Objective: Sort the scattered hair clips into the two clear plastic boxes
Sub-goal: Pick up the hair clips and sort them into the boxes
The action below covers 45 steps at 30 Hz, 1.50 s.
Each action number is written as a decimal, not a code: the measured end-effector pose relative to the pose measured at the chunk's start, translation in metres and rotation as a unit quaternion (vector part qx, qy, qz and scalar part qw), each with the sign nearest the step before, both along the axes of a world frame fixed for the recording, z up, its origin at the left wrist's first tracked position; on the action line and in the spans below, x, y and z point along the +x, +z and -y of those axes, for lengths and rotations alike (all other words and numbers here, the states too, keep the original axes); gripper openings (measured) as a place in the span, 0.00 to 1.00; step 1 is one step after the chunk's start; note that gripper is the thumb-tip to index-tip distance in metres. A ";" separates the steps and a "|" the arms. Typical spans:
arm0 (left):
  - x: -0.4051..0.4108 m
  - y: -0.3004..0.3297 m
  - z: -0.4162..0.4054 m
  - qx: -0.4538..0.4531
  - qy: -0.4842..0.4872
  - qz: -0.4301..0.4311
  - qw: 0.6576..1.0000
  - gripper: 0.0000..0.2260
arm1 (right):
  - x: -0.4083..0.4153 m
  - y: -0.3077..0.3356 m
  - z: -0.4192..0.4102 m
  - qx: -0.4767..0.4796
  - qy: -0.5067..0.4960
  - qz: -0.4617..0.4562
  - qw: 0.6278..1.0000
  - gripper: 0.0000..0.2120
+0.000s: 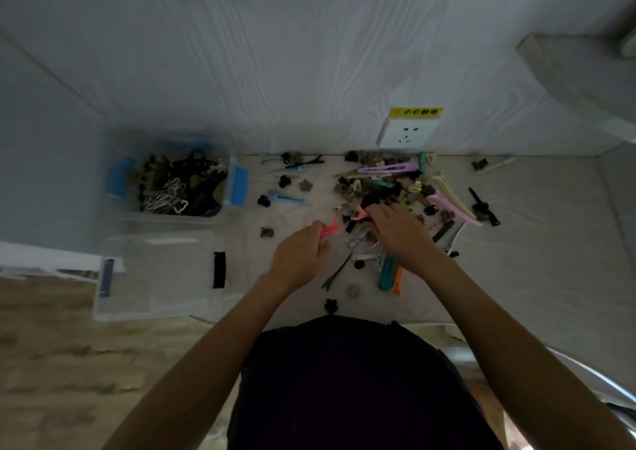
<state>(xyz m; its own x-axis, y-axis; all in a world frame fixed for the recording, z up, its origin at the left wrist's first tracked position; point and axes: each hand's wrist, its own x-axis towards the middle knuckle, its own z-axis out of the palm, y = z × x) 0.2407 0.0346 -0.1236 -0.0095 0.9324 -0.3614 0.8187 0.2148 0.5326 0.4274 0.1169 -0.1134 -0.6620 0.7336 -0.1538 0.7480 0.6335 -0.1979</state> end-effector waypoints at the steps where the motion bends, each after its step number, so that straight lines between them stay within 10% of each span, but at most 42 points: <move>1: 0.002 -0.001 0.005 -0.022 0.004 0.005 1.000 0.18 | 0.002 0.000 0.002 -0.031 -0.006 0.015 0.999 0.15; 5: 0.016 -0.007 0.017 -0.064 0.008 -0.039 0.997 0.29 | 0.010 -0.002 0.004 -0.076 0.039 0.057 0.995 0.19; 13: 0.028 -0.019 0.023 -0.026 0.082 -0.071 0.994 0.16 | 0.005 -0.016 0.020 -0.087 0.070 0.115 0.987 0.16; 21: 0.012 -0.016 0.042 -0.031 0.079 -0.100 0.991 0.14 | 0.013 -0.008 0.003 -0.038 0.025 -0.058 0.997 0.14; 33: 0.014 -0.023 0.060 0.004 0.190 -0.012 0.982 0.12 | 0.002 -0.006 -0.018 0.043 0.042 0.133 0.989 0.12; 45: -0.030 0.071 0.069 0.228 0.144 0.124 0.955 0.13 | -0.023 0.043 0.015 -0.026 -0.153 -0.290 0.944 0.10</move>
<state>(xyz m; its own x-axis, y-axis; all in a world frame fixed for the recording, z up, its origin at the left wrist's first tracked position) 0.2110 -0.0340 -0.0521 -0.2559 0.9650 0.0577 0.5976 0.1109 0.7941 0.4044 0.1022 -0.0700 -0.4033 0.9059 0.1290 0.6508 0.3830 -0.6556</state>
